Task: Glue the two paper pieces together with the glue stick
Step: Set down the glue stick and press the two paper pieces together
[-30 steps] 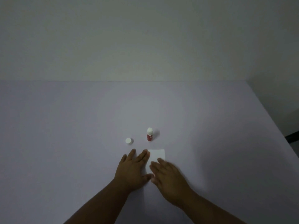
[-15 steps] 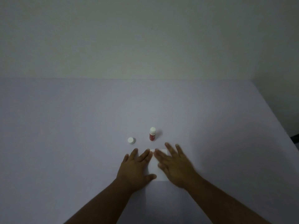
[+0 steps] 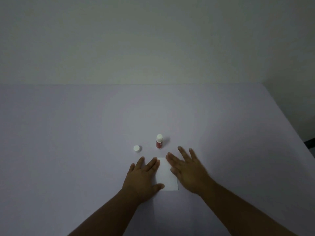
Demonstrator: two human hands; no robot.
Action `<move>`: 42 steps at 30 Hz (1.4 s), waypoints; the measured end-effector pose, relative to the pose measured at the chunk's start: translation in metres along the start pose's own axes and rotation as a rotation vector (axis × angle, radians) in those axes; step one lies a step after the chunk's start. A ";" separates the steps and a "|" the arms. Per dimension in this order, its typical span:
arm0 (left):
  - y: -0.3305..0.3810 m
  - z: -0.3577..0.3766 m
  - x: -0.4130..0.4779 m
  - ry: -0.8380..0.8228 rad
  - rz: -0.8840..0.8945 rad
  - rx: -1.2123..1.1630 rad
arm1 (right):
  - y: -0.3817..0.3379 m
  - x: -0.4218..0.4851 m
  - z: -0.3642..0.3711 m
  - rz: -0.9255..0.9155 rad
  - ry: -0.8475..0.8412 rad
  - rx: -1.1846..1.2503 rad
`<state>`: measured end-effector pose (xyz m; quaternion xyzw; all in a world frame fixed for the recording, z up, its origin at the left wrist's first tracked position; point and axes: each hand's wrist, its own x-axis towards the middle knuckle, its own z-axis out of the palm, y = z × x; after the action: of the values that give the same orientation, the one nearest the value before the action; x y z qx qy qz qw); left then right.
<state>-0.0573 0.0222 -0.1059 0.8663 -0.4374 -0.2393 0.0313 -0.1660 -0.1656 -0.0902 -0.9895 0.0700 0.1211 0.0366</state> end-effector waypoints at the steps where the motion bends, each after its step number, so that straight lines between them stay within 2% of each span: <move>1: -0.001 0.001 0.000 0.004 -0.005 0.002 | -0.005 -0.008 0.002 -0.035 -0.016 0.002; 5: -0.003 0.003 0.000 0.015 -0.006 0.009 | -0.019 -0.055 0.016 -0.189 -0.021 0.006; 12: -0.002 0.005 0.003 0.005 -0.011 -0.004 | 0.006 -0.002 0.001 -0.008 0.012 -0.009; 17: -0.002 0.004 0.003 0.015 -0.015 -0.009 | -0.017 -0.054 0.018 -0.211 -0.009 -0.025; 19: -0.001 0.004 0.003 0.013 -0.014 -0.005 | -0.010 -0.045 0.012 -0.192 -0.042 -0.051; 24: -0.001 0.003 0.002 0.014 -0.010 -0.018 | -0.005 0.004 -0.003 -0.045 0.018 -0.014; 28: -0.001 0.003 0.001 0.022 -0.007 -0.015 | -0.026 -0.038 0.008 -0.199 -0.005 -0.034; 30: -0.001 0.003 0.001 0.024 -0.005 -0.014 | -0.024 -0.048 0.010 -0.217 -0.037 -0.061; 32: -0.001 0.002 0.001 0.017 -0.007 -0.015 | -0.014 -0.032 0.001 -0.169 -0.025 -0.098; 36: 0.000 0.002 0.002 0.014 -0.008 -0.022 | -0.003 0.006 -0.007 -0.006 -0.013 -0.003; 42: 0.000 0.001 0.001 0.019 -0.002 -0.018 | -0.020 -0.059 0.014 -0.166 -0.046 -0.044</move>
<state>-0.0572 0.0216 -0.1069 0.8687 -0.4340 -0.2351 0.0427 -0.2231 -0.1368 -0.0884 -0.9894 -0.0159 0.1417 0.0262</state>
